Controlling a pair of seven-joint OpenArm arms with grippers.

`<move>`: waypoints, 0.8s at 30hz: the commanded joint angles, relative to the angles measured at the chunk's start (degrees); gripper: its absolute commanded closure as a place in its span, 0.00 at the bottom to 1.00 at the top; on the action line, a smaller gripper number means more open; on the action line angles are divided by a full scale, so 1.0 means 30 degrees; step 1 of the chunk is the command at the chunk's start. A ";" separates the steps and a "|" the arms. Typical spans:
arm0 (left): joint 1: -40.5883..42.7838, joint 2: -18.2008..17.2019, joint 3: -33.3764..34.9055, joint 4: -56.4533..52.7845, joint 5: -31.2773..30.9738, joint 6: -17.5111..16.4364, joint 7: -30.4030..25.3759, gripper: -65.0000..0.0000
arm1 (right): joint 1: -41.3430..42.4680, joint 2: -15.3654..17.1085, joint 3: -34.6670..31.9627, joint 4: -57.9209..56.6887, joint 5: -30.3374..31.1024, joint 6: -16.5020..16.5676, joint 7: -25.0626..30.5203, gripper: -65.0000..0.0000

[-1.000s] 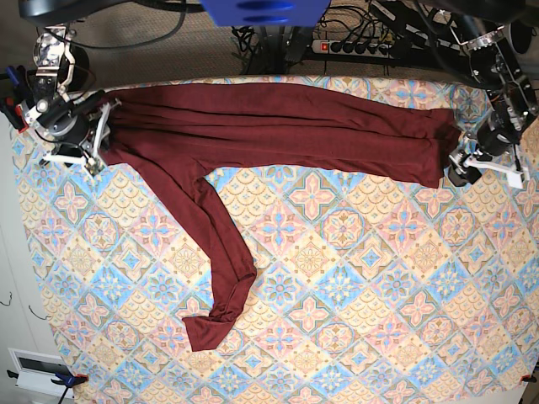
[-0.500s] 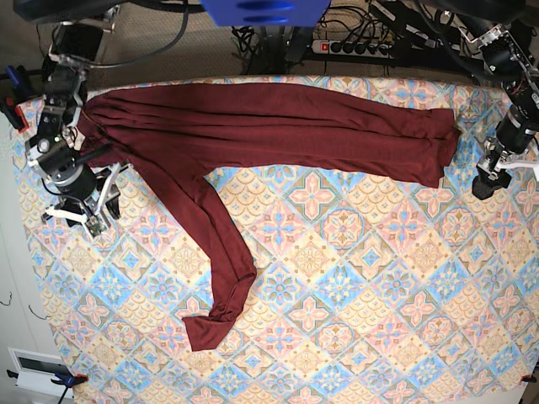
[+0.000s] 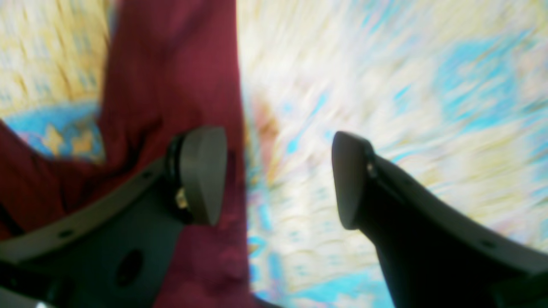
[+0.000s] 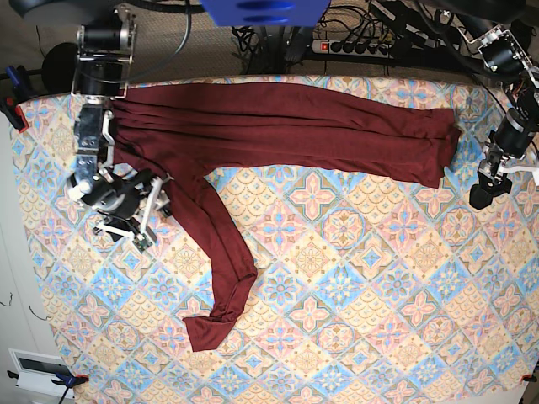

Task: Layout the t-shirt on the table in an organized manner, then fold the t-shirt properly
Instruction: 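Release the strip with the right gripper and grasp the trailing sleeve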

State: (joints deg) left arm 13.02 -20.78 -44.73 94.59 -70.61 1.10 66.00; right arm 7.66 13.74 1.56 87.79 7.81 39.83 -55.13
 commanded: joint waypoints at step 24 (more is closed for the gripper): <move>-0.0075 0.1284 -0.0079 0.2801 -0.0390 -0.0177 0.1664 0.16 | 0.4142 -0.1751 -0.3056 -0.8354 0.0428 0.0055 0.4444 0.48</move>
State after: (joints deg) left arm 13.08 -16.03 -44.71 102.04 -70.57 1.02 71.59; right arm 18.57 8.03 -7.84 61.87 8.97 40.05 -41.82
